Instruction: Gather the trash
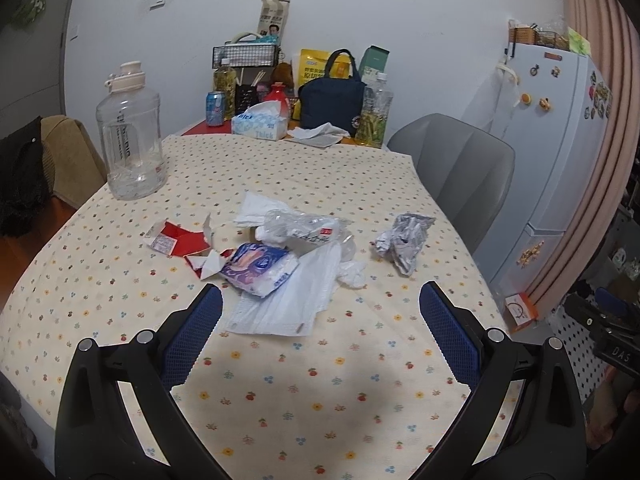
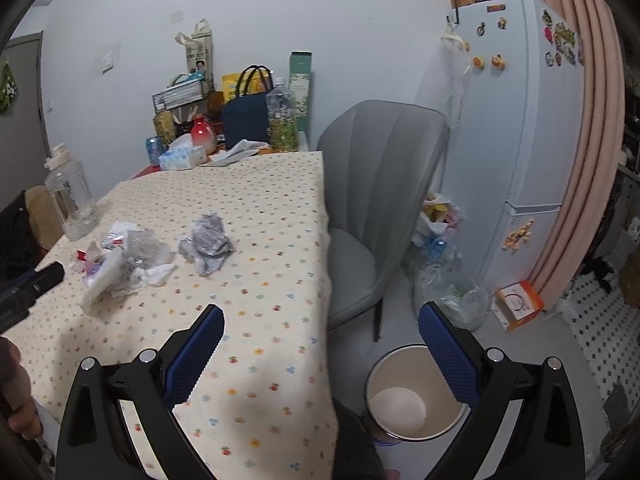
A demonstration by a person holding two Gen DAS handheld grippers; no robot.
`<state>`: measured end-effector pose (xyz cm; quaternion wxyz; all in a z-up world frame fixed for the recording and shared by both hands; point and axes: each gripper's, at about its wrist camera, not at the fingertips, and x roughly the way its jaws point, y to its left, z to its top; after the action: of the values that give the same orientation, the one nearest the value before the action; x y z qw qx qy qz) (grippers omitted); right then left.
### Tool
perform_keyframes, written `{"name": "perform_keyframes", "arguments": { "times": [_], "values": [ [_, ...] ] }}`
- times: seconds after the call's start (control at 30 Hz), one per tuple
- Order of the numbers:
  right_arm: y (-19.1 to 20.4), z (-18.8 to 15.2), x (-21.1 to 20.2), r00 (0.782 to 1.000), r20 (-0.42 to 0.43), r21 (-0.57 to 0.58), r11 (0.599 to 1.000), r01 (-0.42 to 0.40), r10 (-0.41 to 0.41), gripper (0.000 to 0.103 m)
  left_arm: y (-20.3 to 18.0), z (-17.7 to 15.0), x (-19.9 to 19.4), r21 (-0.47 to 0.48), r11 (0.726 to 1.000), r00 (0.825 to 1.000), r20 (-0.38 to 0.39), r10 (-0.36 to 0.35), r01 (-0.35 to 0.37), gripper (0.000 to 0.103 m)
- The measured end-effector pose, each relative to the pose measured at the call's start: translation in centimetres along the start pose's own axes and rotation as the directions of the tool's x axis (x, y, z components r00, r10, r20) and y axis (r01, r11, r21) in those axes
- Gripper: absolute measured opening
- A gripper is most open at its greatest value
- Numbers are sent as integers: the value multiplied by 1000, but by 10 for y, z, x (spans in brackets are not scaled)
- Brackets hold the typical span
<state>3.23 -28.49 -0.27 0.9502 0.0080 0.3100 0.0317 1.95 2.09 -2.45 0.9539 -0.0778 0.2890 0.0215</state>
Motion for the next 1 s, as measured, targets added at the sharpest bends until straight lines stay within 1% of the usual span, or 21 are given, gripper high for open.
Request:
{"name": "perform_keyframes", "arguments": {
  "times": [0.13,0.23,0.4,0.43,0.5,0.6,0.7,0.87,0.9,1.0],
  "values": [
    [15,6,9,997,-4,-8,997,-81,81,95,15,0,4,-23,999,1000,-8,25,-25,98],
    [36,9,16,991,-6,-36,991,-131,131,95,31,1,8,-44,998,999,-13,47,-48,98],
    [68,14,29,977,-31,-73,975,-212,210,95,54,1,11,-79,993,996,-21,82,-83,98],
    [75,16,32,971,-39,-77,968,-237,235,93,58,1,12,-85,992,996,-22,89,-90,98],
    [88,18,37,959,-59,-82,956,-281,277,85,68,0,13,-99,990,994,-25,104,-105,98],
    [109,21,47,941,-95,-97,937,-334,326,76,84,-2,14,-122,984,991,-32,129,-132,98],
    [127,21,56,920,-127,-98,919,-383,370,73,96,-3,15,-140,978,988,-39,151,-155,98],
    [158,19,72,876,-191,-87,881,-465,443,67,113,-7,15,-156,970,982,-47,181,-186,98],
    [161,19,74,871,-199,-86,878,-471,448,64,117,-8,15,-162,968,981,-51,185,-191,98],
    [178,17,83,852,-231,-82,864,-497,469,60,125,-11,15,-176,964,980,-58,192,-199,98]
  ]
}}
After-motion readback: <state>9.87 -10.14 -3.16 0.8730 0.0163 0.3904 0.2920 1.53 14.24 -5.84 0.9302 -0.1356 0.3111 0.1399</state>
